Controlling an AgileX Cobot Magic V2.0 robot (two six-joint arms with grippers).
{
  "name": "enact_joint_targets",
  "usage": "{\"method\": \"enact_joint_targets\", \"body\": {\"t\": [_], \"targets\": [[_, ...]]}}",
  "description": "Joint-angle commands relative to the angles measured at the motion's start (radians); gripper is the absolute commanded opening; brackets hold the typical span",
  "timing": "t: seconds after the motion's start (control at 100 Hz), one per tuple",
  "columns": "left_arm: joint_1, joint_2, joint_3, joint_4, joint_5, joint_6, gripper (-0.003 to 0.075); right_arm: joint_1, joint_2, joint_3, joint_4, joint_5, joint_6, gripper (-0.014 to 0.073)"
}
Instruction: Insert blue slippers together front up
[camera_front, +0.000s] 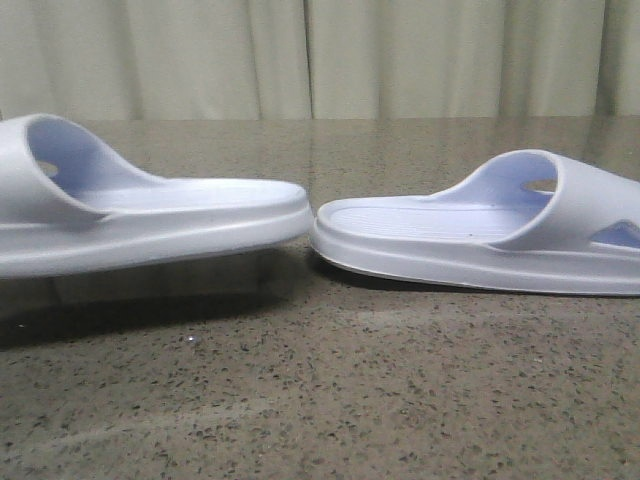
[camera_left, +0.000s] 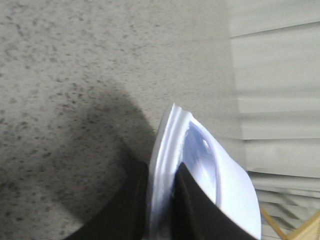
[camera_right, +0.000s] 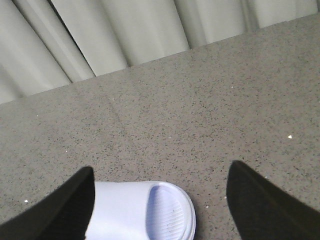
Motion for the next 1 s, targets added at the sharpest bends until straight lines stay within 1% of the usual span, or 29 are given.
{"method": "enact_joint_targets", "body": {"t": [0.0,0.25,0.46,0.65,0.9,0.99], "targets": [[-0.008,-0.03,-0.028,-0.078,-0.035,0.002,0.0016,-0.002,0.018,-0.036,0.002,-0.081,-0.003,0.0477],[-0.008,-0.101,-0.028,-0.141,-0.018,0.002,0.0016,-0.002,0.018,-0.036,0.002,-0.088,-0.003,0.0477],[-0.008,-0.104,-0.028,-0.138,-0.017,0.002,0.0016,-0.002,0.042,-0.003,-0.002,-0.121,-0.003,0.0477],[-0.008,-0.105,-0.028,-0.131,-0.001,0.002,0.0016,-0.002,0.166,0.041,-0.001,-0.129,0.091,0.0477],[-0.029,-0.105,-0.028,-0.118,0.001,0.002,0.0016,-0.002,0.366,0.06,0.005,-0.255,0.152,0.0477],[-0.036,-0.105,-0.028,-0.114,0.001,0.002,0.0016,-0.002,0.438,0.06,0.044,-0.288,0.155,0.0477]]}}
